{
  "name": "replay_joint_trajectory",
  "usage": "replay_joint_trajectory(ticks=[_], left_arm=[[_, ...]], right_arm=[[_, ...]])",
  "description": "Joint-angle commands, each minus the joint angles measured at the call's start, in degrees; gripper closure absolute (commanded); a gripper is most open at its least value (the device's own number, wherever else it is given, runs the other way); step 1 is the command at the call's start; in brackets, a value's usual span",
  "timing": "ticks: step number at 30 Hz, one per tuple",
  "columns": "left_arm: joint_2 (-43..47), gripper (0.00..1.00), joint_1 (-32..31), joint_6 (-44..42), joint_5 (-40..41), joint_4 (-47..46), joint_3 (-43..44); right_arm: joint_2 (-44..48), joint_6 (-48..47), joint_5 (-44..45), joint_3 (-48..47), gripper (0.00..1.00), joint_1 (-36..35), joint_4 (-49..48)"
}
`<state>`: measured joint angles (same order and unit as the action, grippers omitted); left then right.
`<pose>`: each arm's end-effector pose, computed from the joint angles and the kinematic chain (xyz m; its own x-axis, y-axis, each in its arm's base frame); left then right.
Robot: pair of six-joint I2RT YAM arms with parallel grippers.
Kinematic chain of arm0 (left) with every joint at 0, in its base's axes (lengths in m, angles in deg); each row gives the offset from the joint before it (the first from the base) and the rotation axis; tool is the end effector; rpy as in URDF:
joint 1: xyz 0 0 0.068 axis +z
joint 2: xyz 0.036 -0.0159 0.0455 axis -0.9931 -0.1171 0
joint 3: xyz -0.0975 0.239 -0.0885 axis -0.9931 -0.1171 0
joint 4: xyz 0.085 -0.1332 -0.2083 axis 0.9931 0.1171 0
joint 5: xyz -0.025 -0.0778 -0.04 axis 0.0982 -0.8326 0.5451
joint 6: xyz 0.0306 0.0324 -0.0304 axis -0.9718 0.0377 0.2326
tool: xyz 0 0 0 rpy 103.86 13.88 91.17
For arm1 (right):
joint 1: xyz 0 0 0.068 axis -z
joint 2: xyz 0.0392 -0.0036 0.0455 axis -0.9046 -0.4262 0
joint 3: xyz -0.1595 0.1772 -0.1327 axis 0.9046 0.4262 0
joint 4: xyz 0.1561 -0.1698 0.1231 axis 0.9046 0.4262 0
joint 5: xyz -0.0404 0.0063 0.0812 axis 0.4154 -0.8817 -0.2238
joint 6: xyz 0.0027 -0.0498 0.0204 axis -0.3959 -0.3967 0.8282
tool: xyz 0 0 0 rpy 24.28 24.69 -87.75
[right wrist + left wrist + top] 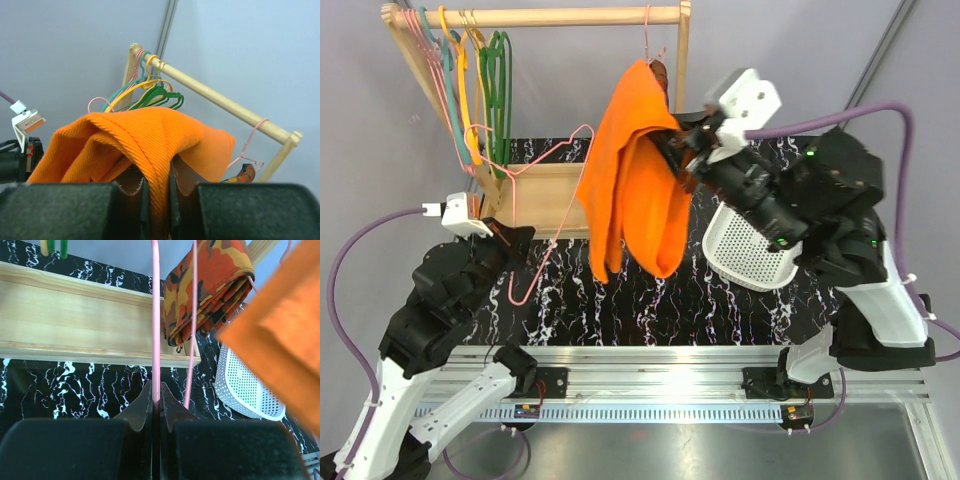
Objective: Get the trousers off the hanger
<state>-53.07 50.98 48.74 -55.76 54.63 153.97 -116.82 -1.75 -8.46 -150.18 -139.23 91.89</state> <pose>0.0764 -0.0353 0.4182 -0.2580 -0.3809 -0.8879 0.1422 0.8941 -0.4248 0.0729 0.2100 0.6349 0.4251 0.0039 -0.9052 -0.6640 0.6810 -0.3089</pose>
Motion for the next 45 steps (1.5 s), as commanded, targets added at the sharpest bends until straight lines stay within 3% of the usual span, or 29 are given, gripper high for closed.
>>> replay_joint_trajectory(ticks=[1, 11, 13, 18, 26, 28, 29, 30, 33, 44, 45], left_arm=[[1.33, 1.0, 0.12, -2.03, 2.52, -1.64, 0.0], [2.47, 1.0, 0.04, -3.79, 3.93, -1.02, -0.09], [2.64, 1.0, 0.12, -3.79, 4.28, -0.93, 0.0], [1.86, 1.0, 0.12, -3.97, 4.19, -1.02, 1.05], [-0.69, 1.0, 0.04, -4.14, 3.14, -1.02, 3.34], [-1.13, 1.0, 0.12, -4.14, 2.79, -1.11, 3.69], [-1.31, 1.0, 0.04, -4.06, 2.44, -1.11, 4.04], [-1.4, 1.0, 0.04, -4.05, 2.18, -1.11, 4.22], [-1.84, 1.0, 0.04, -3.62, 1.21, -0.76, 5.09], [-2.01, 1.0, 0.04, -4.85, 1.38, 1.71, 6.33], [-1.75, 1.0, 0.04, -4.76, 0.77, 1.45, 5.9]], right_arm=[[4.64, -2.59, 2.48, -3.74, 1.0, 0.1, -7.69], [14.13, -2.75, 6.52, -2.52, 1.0, 0.01, -4.98], [16.33, -5.3, 11.78, 0.03, 1.0, 0.01, -5.06], [21.68, -18.22, 28.98, 20.22, 1.0, 0.01, -14.09], [30.93, -24.9, 38.86, 48.16, 1.0, 3.07, -35.88], [30.93, -21.25, 39.75, 50.39, 1.0, 7.98, -32.86], [30.84, -13.83, 39.14, 51.1, 1.0, 10.71, -24.74], [30.41, -10.45, 37.22, 51.63, 1.0, 17.43, -21.7], [30.49, -4.79, 37.98, 55.92, 1.0, 25.04, -19.81], [34.09, -6.81, 49.85, 71.56, 1.0, 26.2, -37.38], [35.4, -4.11, 50.9, 72.63, 1.0, 26.46, -35.14]])
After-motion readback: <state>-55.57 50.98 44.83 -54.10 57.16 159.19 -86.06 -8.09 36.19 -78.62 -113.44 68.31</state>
